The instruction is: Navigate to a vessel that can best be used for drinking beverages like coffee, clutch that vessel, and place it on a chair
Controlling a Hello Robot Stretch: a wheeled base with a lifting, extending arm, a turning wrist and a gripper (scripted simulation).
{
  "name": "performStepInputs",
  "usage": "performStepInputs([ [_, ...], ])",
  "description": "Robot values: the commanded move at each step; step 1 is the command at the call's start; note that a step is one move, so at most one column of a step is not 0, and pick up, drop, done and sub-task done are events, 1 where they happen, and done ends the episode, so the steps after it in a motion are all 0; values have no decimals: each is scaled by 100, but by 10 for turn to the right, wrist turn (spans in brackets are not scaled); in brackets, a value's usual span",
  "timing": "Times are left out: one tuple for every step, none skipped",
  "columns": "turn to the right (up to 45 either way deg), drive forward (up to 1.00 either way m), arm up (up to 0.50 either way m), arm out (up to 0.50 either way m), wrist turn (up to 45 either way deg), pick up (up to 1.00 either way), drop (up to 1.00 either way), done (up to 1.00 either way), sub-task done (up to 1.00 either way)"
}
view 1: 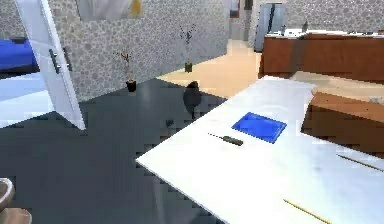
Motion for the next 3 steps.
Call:
performStepInputs([
  [-330, 0, 0, 0, 0, 0, 0, 0, 0],
  [0, 0, 0, 8, 0, 0, 0, 0, 0],
  [0, 0, 0, 0, 390, 0, 0, 0, 0],
])
